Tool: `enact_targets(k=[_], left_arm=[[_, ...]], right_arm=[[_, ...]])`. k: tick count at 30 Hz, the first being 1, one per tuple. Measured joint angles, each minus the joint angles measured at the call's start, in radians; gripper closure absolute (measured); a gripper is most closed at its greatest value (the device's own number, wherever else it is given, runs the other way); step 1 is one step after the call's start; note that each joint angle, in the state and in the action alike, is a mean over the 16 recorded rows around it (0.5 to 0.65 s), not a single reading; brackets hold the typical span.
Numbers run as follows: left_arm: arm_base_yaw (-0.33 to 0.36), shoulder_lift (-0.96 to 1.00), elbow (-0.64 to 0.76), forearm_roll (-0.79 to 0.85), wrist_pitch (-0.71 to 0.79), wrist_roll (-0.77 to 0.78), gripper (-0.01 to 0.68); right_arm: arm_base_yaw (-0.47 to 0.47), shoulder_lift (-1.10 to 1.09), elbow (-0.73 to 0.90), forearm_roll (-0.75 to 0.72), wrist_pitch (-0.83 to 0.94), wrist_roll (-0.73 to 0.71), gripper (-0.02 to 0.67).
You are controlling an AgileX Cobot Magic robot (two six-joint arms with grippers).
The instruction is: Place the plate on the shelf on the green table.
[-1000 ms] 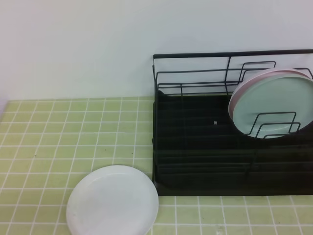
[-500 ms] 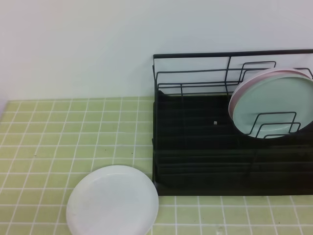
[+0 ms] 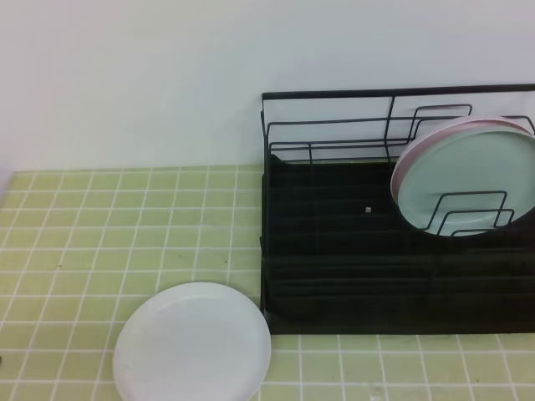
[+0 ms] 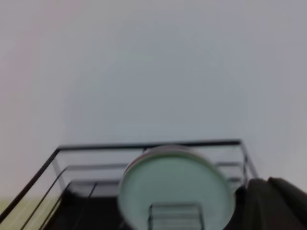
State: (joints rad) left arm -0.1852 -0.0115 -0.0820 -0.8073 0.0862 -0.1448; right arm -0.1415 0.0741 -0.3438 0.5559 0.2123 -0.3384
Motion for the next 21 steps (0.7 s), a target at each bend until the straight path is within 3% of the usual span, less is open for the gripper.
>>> enact_targets(k=[10,21], left_arm=[[0.0,0.125,-0.175,0.094,0.285,0.174,0.675],[0.0,0.488,-0.396,0.246,0.479,0.317,0.675]], right_arm=[[0.058,0.143,-0.135,0.013,0.315,-0.096,0.651],[0.139,0.457,-0.298,0.078,0.535,-0.165,0.651]])
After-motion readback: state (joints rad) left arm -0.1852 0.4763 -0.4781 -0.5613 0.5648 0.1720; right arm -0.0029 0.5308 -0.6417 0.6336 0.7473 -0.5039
